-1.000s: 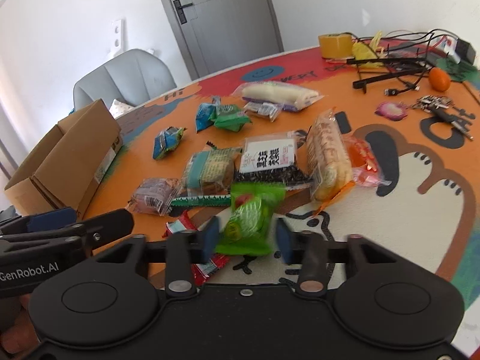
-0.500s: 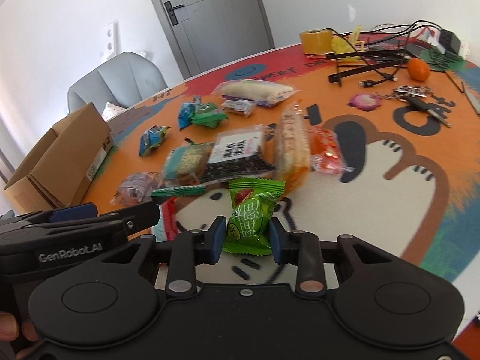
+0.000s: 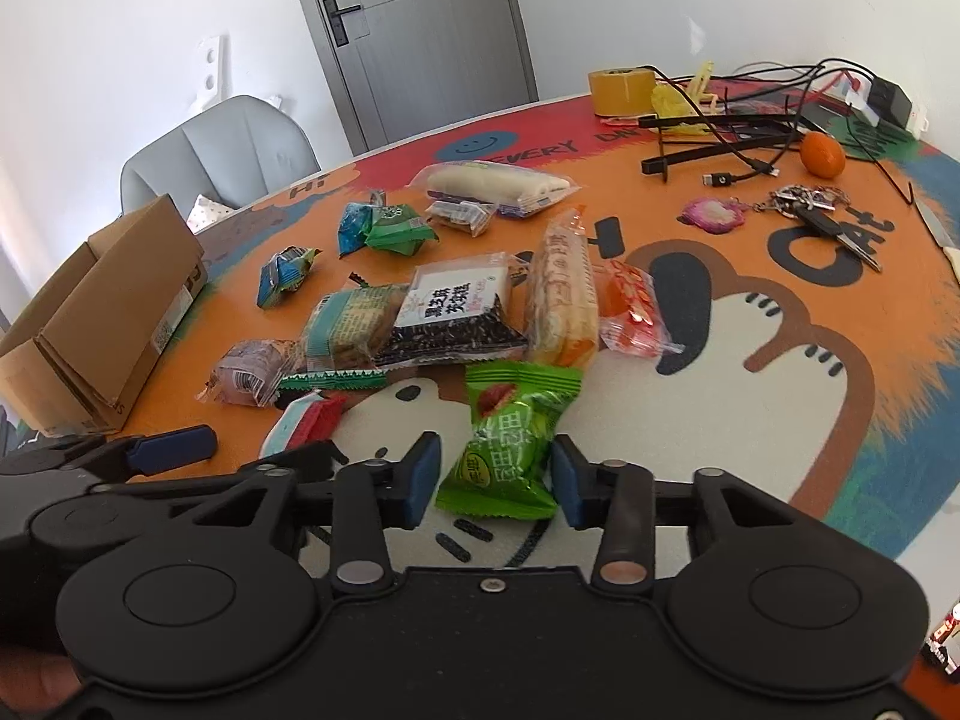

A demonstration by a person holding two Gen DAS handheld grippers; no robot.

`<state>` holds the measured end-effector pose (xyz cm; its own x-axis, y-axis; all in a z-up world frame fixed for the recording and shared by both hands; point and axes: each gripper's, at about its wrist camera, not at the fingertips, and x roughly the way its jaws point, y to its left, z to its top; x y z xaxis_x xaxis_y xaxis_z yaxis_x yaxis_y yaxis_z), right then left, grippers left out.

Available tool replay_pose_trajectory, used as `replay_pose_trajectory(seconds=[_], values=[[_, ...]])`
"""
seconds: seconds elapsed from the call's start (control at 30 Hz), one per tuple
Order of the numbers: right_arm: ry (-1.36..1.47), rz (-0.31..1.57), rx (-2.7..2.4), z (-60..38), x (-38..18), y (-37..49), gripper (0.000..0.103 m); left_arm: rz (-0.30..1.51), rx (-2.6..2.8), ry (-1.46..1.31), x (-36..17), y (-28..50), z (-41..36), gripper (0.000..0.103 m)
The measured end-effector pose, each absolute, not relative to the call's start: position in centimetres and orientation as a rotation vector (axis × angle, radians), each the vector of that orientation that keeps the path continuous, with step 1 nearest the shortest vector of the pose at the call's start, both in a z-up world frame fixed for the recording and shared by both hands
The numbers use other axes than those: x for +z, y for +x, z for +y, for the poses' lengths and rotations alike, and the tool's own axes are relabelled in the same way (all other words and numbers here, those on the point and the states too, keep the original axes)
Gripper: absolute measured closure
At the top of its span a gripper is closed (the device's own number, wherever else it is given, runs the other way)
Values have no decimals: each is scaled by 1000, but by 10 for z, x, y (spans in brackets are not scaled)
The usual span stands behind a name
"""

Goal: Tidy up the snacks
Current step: 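Grasp the red striped snack with the left tool while the right tool grasps the green packet, then carry both snacks over the cardboard box and open both tools to drop them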

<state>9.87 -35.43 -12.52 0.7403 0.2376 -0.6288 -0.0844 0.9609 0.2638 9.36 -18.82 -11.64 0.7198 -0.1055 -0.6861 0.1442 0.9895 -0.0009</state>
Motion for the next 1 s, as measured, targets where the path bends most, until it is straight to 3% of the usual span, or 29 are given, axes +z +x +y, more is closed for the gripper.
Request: replay_pose_trajectory(seconds=[0.13, 0.17, 0.2, 1.0], values=[[173, 705, 171, -344, -126, 102, 52, 752, -145, 52, -113, 94, -185, 77], [161, 703, 168, -342, -126, 102, 66, 756, -152, 51, -112, 94, -184, 80], [157, 707, 176, -341, -126, 102, 71, 760, -157, 48, -111, 94, -183, 83], [132, 608, 287, -279, -73, 102, 73, 600, -103, -30, -48, 73, -113, 84]])
